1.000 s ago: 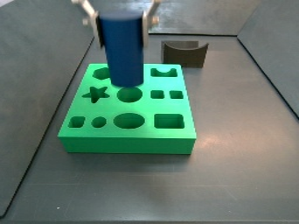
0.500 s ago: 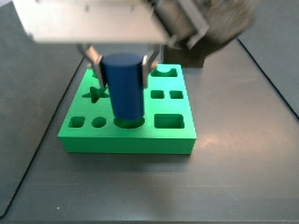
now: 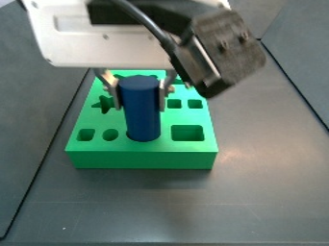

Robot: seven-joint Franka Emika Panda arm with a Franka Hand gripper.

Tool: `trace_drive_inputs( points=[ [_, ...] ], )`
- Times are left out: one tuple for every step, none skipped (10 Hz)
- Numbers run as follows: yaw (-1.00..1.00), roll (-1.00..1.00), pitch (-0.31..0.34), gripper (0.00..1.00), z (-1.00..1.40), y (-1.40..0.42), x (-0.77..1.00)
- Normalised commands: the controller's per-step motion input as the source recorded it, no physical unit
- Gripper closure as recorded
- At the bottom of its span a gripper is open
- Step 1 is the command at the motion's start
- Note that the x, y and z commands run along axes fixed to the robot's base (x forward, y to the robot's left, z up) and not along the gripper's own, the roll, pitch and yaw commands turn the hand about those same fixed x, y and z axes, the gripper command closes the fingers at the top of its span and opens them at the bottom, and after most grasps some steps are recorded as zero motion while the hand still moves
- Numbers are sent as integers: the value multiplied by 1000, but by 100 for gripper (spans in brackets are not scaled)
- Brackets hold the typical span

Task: Insert the oval object.

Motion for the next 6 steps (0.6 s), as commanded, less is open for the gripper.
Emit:
trace_drive_inputs(
  points=[
    [0,59,-244,100,-629,0,-86],
    [29,136,-319,100,-603,0,-320],
    [57,94,-361,100,-560,-23,-389],
    [11,0,-343,100,-520,-14,-309],
    [0,-107,-180,100,-186,11,-106],
    [0,0,0,100,0,0,0]
  ],
)
